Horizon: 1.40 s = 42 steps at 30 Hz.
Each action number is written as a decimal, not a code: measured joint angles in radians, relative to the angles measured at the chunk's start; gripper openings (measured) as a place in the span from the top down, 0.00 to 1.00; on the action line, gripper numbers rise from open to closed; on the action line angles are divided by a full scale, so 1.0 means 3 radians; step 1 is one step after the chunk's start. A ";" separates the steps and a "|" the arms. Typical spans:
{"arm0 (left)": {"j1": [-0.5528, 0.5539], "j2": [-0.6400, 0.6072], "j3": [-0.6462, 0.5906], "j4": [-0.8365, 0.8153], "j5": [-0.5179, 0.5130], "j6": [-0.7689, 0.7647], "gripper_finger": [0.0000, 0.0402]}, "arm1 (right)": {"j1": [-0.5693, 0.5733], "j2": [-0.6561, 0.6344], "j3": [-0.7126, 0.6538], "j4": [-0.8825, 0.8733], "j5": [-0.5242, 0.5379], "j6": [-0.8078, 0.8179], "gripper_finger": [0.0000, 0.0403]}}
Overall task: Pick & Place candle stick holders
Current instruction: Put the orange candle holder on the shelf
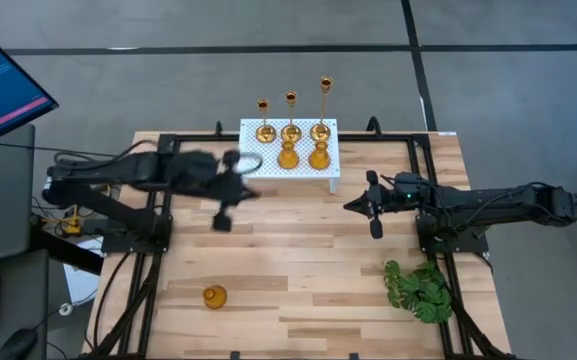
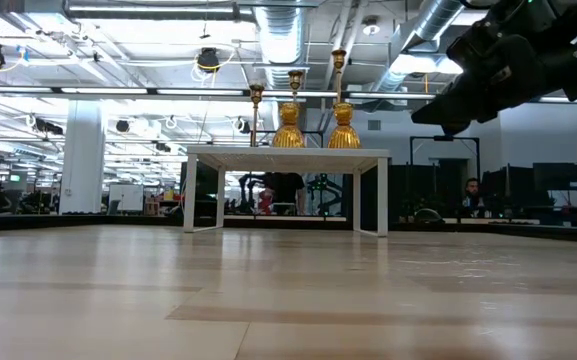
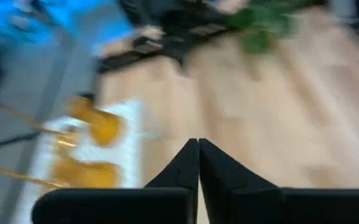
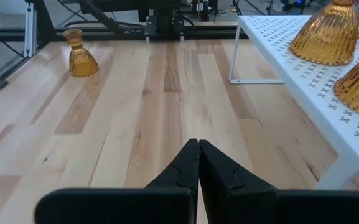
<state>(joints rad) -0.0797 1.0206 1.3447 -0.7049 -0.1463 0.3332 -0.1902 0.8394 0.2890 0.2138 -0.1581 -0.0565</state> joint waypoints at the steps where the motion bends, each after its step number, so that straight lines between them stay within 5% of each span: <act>1: -0.0127 -0.0051 -0.0021 -0.0094 0.0032 -0.0125 0.99 | 0.0006 0.0000 0.0000 0.0001 -0.0003 0.0032 1.00; 12: -0.1342 -0.0316 -0.0640 -0.0120 -0.0002 -0.1173 0.99 | 0.0387 0.0000 0.0000 0.0102 -0.0001 0.0105 1.00; 20: -0.1595 -0.0123 -0.0718 -0.0354 -0.0112 -0.2663 0.99 | 0.0555 0.0000 0.0000 0.0275 0.0006 0.0068 1.00; 25: -0.1724 0.0045 -0.0719 -0.0759 0.0261 -0.3445 0.99 | 0.0556 0.0000 0.0000 0.0279 0.0006 0.0071 1.00; 28: -0.1778 0.0130 -0.0720 -0.0766 0.0503 -0.3564 0.99 | 0.0557 0.0000 0.0000 0.0279 0.0006 0.0084 1.00; 42: -0.2048 0.0138 -0.0715 -0.0842 0.0527 -0.3037 0.99 | 0.0811 0.0000 0.0000 0.0570 0.0108 0.0279 1.00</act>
<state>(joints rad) -0.6940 1.0622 1.1301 -0.9573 0.0117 -0.5780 0.0533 0.8394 0.2890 0.3849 -0.1257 0.0273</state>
